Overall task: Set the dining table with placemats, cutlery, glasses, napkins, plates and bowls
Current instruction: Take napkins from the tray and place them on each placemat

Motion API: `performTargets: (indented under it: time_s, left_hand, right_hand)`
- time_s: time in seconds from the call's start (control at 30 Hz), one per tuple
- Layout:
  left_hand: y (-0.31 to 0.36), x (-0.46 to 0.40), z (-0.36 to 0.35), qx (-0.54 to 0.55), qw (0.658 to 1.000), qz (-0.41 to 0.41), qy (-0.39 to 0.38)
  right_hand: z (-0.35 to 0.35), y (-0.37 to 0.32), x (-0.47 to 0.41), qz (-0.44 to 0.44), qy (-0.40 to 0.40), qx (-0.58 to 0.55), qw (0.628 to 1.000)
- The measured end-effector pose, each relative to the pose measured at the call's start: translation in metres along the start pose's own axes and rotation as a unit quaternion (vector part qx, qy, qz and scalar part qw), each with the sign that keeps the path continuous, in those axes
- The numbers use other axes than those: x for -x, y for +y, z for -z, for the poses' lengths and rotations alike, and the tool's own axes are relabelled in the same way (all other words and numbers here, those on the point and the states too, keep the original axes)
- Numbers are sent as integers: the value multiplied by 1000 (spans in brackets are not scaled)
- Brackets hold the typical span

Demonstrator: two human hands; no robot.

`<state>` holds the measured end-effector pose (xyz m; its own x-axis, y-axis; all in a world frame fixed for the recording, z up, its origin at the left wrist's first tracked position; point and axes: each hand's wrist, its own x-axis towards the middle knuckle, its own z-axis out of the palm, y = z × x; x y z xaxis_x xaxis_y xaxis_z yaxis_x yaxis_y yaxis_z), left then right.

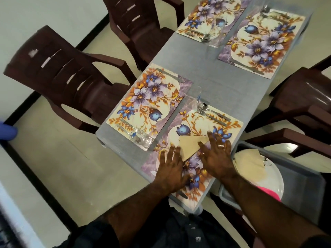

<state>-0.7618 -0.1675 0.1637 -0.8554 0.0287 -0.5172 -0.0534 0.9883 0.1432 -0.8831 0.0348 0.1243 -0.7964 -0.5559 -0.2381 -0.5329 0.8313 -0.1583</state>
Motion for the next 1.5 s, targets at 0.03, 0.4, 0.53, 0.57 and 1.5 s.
performTargets:
  time_s: [0.03, 0.4, 0.53, 0.57, 1.5]
  left_hand:
    - [2, -1, 4, -7, 1000, -4, 5]
    - [-20, -77, 16, -73, 996, -8, 54]
    - [-26, -74, 10, -54, 997, 2, 53]
    - [-27, -71, 9, -48, 997, 7, 54]
    - [-12, -71, 62, 298, 953, -57, -9]
  right_hand:
    - [1, 2, -3, 5, -3, 5, 1000]
    - [-6, -20, -12, -47, -30, -42, 998]
    - [-10, -13, -7, -76, -8, -30, 997]
    - [-10, -8, -5, -92, 1, -29, 995]
    - [46, -1, -13, 68, 47, -121, 989]
